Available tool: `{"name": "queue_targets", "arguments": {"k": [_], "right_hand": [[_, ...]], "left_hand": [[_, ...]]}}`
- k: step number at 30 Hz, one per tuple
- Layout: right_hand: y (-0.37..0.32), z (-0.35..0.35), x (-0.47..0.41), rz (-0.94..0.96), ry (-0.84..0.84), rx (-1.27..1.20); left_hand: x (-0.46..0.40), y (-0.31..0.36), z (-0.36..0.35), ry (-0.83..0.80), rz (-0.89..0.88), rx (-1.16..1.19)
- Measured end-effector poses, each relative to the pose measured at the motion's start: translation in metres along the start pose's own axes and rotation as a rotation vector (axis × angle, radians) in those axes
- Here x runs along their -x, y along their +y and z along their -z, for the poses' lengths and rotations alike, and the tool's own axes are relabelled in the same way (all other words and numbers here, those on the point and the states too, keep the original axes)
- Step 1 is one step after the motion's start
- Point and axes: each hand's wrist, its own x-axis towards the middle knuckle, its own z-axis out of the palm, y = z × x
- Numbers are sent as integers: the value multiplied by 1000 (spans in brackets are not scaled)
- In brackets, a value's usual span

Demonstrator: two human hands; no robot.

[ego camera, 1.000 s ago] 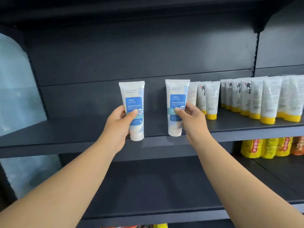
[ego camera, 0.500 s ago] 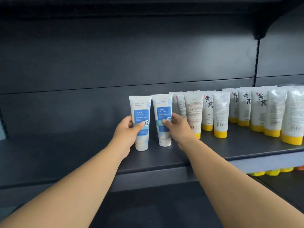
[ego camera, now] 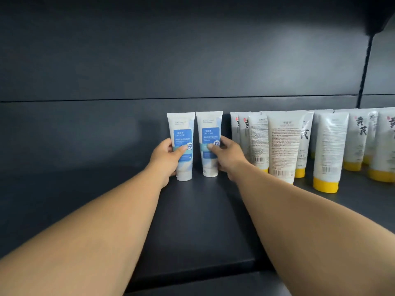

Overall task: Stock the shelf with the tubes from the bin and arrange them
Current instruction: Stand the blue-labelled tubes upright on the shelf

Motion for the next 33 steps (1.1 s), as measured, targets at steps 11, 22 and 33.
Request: {"name": "queue_targets", "arguments": {"k": [11, 22, 33], "right_hand": [[26, -7, -46, 34, 144, -10], [35, -8, -60, -23, 187, -53], [36, -6, -61, -114, 167, 56]], "left_hand": [[-50, -32, -14, 117, -144, -141], [-67, -42, -17, 106, -96, -223], [-54, -38, -9, 195, 102, -417]]}}
